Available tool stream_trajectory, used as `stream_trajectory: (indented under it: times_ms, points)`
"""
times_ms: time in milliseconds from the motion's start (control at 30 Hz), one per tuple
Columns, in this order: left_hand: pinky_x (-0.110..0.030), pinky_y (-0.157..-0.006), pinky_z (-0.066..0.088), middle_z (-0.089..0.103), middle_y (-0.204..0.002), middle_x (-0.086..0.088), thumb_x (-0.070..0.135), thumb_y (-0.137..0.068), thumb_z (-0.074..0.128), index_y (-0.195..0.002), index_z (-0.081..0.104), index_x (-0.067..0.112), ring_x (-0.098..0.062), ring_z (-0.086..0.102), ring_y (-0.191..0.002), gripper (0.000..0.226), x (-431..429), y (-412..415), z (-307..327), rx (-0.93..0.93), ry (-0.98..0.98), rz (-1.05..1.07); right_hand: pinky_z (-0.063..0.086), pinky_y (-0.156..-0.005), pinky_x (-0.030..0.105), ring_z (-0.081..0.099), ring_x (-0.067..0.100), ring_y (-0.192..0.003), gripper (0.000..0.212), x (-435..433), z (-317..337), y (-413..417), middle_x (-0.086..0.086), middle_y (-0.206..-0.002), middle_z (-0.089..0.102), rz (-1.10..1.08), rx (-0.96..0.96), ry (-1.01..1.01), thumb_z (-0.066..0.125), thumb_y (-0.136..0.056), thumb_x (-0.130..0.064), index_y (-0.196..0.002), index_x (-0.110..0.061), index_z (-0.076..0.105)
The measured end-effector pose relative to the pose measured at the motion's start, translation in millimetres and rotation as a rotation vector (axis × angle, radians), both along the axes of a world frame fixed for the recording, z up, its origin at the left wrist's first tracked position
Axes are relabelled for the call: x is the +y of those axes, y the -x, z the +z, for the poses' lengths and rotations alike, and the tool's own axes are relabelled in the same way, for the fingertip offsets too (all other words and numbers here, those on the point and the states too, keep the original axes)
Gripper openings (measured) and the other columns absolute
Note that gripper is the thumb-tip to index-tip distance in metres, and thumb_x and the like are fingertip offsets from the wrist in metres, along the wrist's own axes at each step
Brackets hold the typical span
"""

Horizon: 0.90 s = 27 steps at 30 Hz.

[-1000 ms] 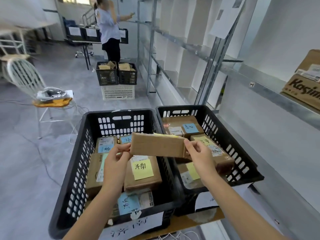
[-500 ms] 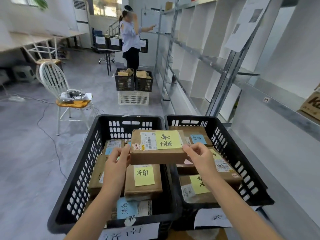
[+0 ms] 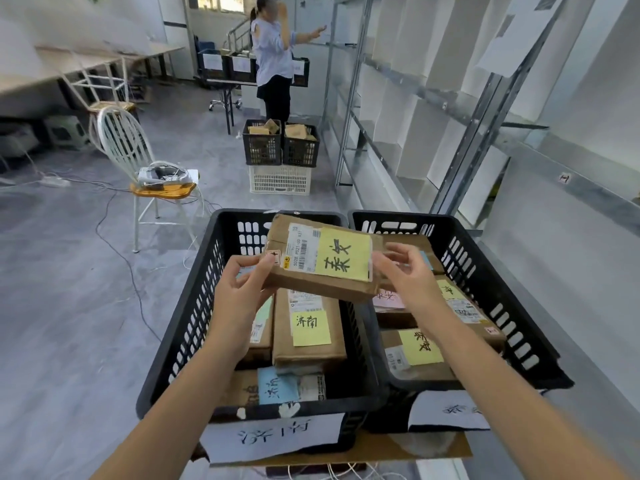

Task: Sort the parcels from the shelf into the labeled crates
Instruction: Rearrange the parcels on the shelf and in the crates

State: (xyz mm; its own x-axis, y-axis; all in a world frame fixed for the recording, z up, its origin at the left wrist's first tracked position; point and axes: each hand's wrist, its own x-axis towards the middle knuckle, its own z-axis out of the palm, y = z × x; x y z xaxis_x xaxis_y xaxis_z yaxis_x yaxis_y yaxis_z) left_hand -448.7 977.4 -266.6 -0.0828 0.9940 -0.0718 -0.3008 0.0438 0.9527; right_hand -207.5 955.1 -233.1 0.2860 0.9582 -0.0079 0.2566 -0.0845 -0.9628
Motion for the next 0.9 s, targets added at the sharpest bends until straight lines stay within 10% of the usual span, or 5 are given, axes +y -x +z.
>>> stream_trajectory:
  times_ms: [400, 900]
  points:
    - [-0.041, -0.094, 0.056, 0.075, -0.102, -0.012, 0.029, -0.090, 0.070, -0.105, 0.066, 0.011, -0.028, 0.072, -0.099, 0.024, 24.7, -14.7, 4.2, 0.037, -0.034, -0.250, 0.058, -0.080, 0.028, 0.074, 0.018, -0.096, 0.047, 7.0, 37.0, -33.8, 0.004, -0.105, 0.077, 0.317, -0.096, 0.408, 0.073, -0.082, -0.042, -0.115, -0.008, 0.068]
    - [-0.027, -0.098, 0.045, 0.064, -0.114, 0.015, 0.029, -0.101, 0.050, -0.113, 0.067, 0.033, -0.008, 0.057, -0.115, 0.021, 13.1, -81.9, -11.9, 0.313, -0.100, -0.426, 0.059, -0.085, 0.036, 0.074, 0.017, -0.095, 0.041, -42.7, -3.6, -141.1, 0.003, -0.102, 0.078, 0.049, -0.135, 0.508, 0.074, -0.083, -0.042, -0.115, -0.017, 0.070]
